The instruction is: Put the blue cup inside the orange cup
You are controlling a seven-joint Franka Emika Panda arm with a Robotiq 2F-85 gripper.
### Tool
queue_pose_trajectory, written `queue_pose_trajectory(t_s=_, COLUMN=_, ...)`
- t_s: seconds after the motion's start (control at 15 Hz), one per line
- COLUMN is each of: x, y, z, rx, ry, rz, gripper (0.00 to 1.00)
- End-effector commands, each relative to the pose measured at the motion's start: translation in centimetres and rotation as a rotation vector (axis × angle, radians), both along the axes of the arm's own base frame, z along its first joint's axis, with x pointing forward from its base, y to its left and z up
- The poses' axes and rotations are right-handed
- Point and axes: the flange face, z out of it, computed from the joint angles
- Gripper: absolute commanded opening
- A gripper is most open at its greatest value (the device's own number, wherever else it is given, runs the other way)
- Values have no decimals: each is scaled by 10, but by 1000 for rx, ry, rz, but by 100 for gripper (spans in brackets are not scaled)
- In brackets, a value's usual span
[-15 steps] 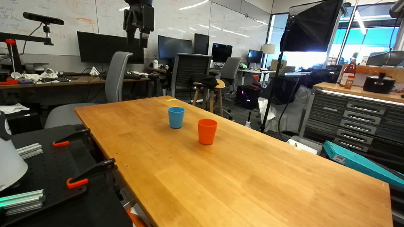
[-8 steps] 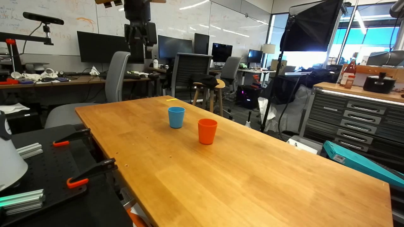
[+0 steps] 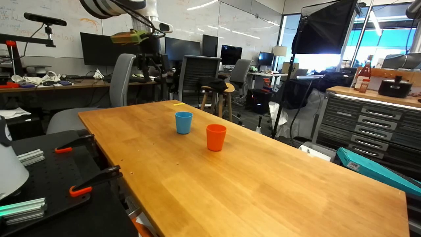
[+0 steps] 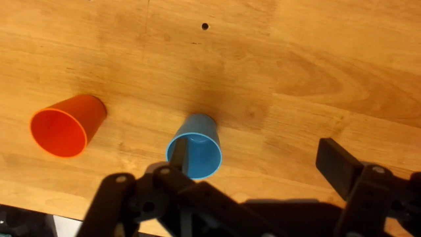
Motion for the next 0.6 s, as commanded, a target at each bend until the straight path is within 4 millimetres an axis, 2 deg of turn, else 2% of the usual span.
queue_pose_trajectory(t_s=0.0, x=35, y=3, z=-23, rx=-32, ry=-23, rz=-1, gripper=100)
queue_pose_trajectory(t_s=0.33, x=60, y=-9, z=-68, rx=-82, ry=-6, rz=-19, gripper=100)
queue_pose_trajectory(t_s=0.53, x=68, y=-7, z=-97, rx=-91, ry=3, rz=-32, gripper=100)
